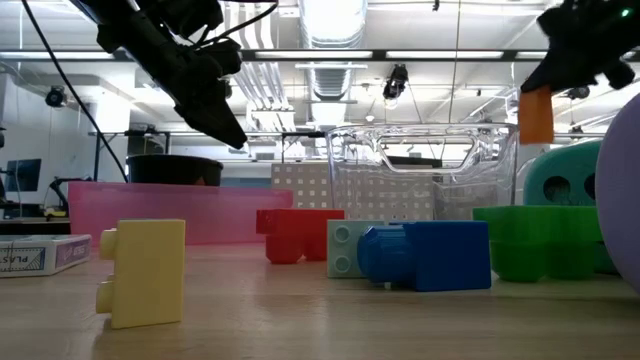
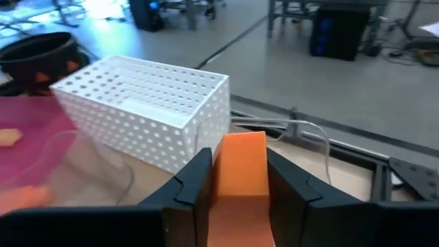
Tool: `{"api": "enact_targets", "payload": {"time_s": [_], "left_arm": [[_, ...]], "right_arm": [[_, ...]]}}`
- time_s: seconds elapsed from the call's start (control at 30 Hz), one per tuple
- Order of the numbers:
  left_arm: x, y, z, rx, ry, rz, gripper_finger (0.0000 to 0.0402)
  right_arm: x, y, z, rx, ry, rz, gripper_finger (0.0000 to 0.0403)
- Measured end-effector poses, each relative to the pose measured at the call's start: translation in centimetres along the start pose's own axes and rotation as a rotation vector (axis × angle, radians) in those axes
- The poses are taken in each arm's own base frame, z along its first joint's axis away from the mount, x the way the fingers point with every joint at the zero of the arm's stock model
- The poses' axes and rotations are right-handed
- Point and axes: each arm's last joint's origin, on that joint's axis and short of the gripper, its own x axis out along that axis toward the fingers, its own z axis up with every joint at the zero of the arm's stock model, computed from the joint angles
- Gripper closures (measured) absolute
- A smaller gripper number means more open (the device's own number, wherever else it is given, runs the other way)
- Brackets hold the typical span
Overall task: Pick & Place Toys
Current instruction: Put the bottom large orange game piece into the top transparent bin
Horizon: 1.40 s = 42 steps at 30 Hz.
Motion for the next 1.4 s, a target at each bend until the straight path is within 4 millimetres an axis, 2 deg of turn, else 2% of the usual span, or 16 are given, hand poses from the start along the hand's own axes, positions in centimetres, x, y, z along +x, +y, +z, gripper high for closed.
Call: {"api": "enact_targets", "payload": {"time_s": [0.2, 0.33, 0.47, 0.63, 0.77, 0.9, 1.07, 1.2, 1.4], "left_arm": [[0.0, 0.0, 0.0, 0.0, 0.0, 0.0, 0.0076], [0.0, 0.0, 0.0, 0.0, 0.0, 0.0, 0.0076], [0.0, 0.0, 0.0, 0.0, 0.0, 0.0, 0.0076], [0.0, 0.0, 0.0, 0.0, 0.0, 0.0, 0.0076], [0.0, 0.0, 0.0, 0.0, 0.0, 0.0, 0.0076], [0.0, 0.0, 0.0, 0.0, 0.0, 0.0, 0.0076], [0.0, 0.0, 0.0, 0.0, 0.0, 0.0, 0.0076], [0.0, 0.0, 0.0, 0.0, 0.0, 0.0, 0.0076], [0.0, 0.0, 0.0, 0.0, 0.0, 0.0, 0.0076]], "right_arm": [[2.6, 1.0, -2.7, 0.037, 0.007, -0.095, 0.0294], [4.7, 1.9, -3.9, -0.004, 0.066, -0.102, 0.0289], [6.8, 2.0, -3.4, -0.022, 0.087, -0.138, 0.0298], [10.0, 0.9, -2.3, -0.026, 0.164, -0.159, 0.031], [12.6, 0.1, -1.6, -0.029, 0.187, -0.101, 0.0298], [14.6, -0.6, -1.8, -0.049, 0.271, -0.085, 0.0291], [16.1, -0.6, -2.3, -0.11, 0.346, -0.102, 0.0306], [17.0, -0.3, -1.9, -0.143, 0.362, -0.107, 0.0306], [18.3, -0.2, -1.1, -0.178, 0.427, -0.075, 0.0252]]}}
